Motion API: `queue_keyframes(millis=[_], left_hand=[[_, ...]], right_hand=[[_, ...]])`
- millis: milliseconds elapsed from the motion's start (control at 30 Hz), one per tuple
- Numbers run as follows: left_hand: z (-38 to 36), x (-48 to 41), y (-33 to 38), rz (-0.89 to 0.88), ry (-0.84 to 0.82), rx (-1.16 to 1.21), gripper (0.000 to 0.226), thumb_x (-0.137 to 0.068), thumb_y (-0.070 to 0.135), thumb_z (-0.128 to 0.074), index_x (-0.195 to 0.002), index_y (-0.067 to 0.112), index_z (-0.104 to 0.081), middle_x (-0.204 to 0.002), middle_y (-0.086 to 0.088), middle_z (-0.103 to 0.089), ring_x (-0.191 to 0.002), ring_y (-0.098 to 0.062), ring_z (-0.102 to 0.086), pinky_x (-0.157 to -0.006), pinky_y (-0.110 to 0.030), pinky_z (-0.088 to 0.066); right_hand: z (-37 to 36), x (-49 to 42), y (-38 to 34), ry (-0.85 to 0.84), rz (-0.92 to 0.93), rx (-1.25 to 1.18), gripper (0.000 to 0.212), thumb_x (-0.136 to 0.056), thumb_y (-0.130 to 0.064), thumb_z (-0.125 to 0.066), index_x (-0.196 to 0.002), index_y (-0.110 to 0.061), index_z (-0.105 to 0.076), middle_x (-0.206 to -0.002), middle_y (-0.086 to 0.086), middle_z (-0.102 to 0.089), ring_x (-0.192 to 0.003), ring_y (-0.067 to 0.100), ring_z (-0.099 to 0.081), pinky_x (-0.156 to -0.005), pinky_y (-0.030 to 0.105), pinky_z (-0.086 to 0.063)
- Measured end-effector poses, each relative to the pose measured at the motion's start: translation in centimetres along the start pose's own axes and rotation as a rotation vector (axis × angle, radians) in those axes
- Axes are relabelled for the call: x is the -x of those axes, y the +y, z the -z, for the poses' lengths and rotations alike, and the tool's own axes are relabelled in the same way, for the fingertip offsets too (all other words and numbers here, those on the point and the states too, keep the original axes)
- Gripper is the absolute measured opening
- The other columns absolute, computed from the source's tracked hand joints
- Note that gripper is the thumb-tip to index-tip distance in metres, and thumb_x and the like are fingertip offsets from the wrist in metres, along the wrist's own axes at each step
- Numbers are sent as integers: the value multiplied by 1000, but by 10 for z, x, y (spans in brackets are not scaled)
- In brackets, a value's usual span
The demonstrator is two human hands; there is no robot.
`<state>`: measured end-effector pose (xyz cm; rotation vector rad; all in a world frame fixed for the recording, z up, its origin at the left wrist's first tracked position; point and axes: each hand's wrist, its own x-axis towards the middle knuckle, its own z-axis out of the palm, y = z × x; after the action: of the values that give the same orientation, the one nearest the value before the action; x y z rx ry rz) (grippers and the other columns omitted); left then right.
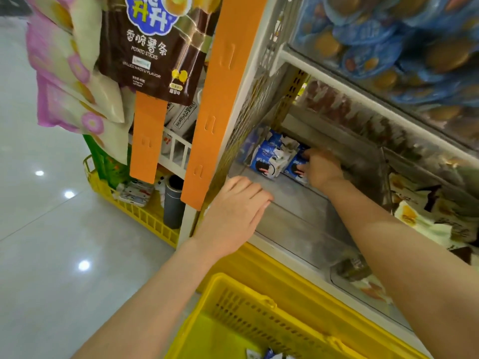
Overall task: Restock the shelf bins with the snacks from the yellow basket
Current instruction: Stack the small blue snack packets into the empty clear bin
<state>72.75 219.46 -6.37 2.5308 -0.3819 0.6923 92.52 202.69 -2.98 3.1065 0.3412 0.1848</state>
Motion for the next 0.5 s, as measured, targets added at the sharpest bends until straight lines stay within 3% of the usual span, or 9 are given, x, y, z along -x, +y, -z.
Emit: queue_keyframes(millis=[200, 333, 433, 500], left_hand=[[8, 3, 6, 10, -28, -25, 31, -97, 21, -36, -115, 15, -61, -107, -2, -62, -107, -19, -53, -111, -35, -25], [20, 4, 20, 61, -153, -100, 36, -101, 26, -31, -131, 15, -47, -128, -3, -51, -126, -19, -39, -116, -31, -10], [30, 16, 46, 161, -83, -14, 38, -100, 33, -29, -131, 18, -47, -127, 0, -50, -121, -16, -40, -102, -26, -25], [33, 36, 68, 185, 13, 58, 37, -99, 36, -31, -123, 17, -52, -115, 1, -54, -108, -15, -46, -90, -25, -31]], right_hand=[[34, 85, -17, 74, 96, -496, 43, -93, -36, -53, -127, -11, -52, -132, 13, -47, -120, 24, -47, -101, 32, -36], [40, 174, -7, -29, 306, -440, 44, -95, -42, -43, -134, -22, -44, -139, -2, -43, -120, 13, -48, -100, 31, -40], [33, 219, 6, -1, 438, -272, 50, -95, -38, -45, -141, -21, -36, -147, -2, -37, -134, 14, -36, -110, 26, -25], [27, 242, 16, 67, 466, -294, 46, -94, -28, -51, -138, -13, -43, -147, 2, -37, -138, 17, -31, -115, 27, -19]])
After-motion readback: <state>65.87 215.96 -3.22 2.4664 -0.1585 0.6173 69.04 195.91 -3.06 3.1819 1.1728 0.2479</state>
